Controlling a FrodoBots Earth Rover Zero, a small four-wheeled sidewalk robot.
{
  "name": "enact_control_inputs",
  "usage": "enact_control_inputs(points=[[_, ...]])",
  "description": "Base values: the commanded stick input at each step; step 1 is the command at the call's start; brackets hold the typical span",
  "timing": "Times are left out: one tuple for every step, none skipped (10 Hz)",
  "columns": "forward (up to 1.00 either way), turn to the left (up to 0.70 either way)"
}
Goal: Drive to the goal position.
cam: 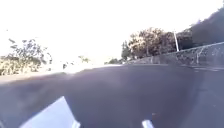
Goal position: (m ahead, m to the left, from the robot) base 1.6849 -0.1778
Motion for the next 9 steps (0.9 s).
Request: enact_control_inputs(points=[[0.70, -0.35], [0.70, -0.35], [0.70, -0.35], [0.70, -0.35], [0.70, -0.28], [0.70, -0.15], [0.70, -0.01], [0.70, 0.00], [0.70, 0.00]])
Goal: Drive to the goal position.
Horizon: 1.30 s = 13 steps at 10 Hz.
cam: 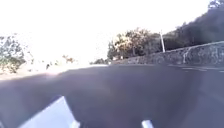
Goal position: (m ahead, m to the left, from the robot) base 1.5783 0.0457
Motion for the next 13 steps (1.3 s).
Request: enact_control_inputs(points=[[0.70, 0.00], [0.70, 0.00], [0.70, 0.00], [0.70, 0.00], [0.70, 0.00], [0.70, 0.00], [0.70, 0.00], [0.70, 0.00], [0.70, 0.00], [0.70, 0.00], [0.70, 0.00], [0.70, 0.00], [0.70, 0.00]])
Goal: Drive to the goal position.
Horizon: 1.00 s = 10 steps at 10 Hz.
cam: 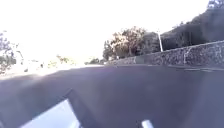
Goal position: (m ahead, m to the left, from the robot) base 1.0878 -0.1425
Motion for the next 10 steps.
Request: enact_control_inputs(points=[[0.70, 0.00], [0.70, 0.00], [0.70, 0.00], [0.70, 0.00], [0.70, 0.00], [0.70, 0.00], [0.70, 0.00], [0.70, 0.00], [0.70, 0.00], [0.70, 0.00]])
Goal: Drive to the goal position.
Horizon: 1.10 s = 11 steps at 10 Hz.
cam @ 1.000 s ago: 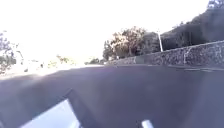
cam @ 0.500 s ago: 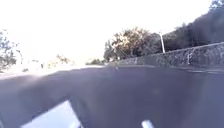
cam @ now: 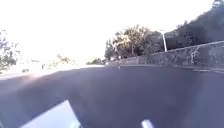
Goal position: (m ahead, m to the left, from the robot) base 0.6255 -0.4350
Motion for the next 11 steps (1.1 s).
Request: enact_control_inputs(points=[[0.70, -0.06], [0.70, -0.13], [0.70, -0.20], [0.70, -0.27], [0.70, -0.34], [0.70, -0.35], [0.70, -0.35], [0.70, -0.32], [0.70, -0.22], [0.70, -0.13], [0.70, 0.00]])
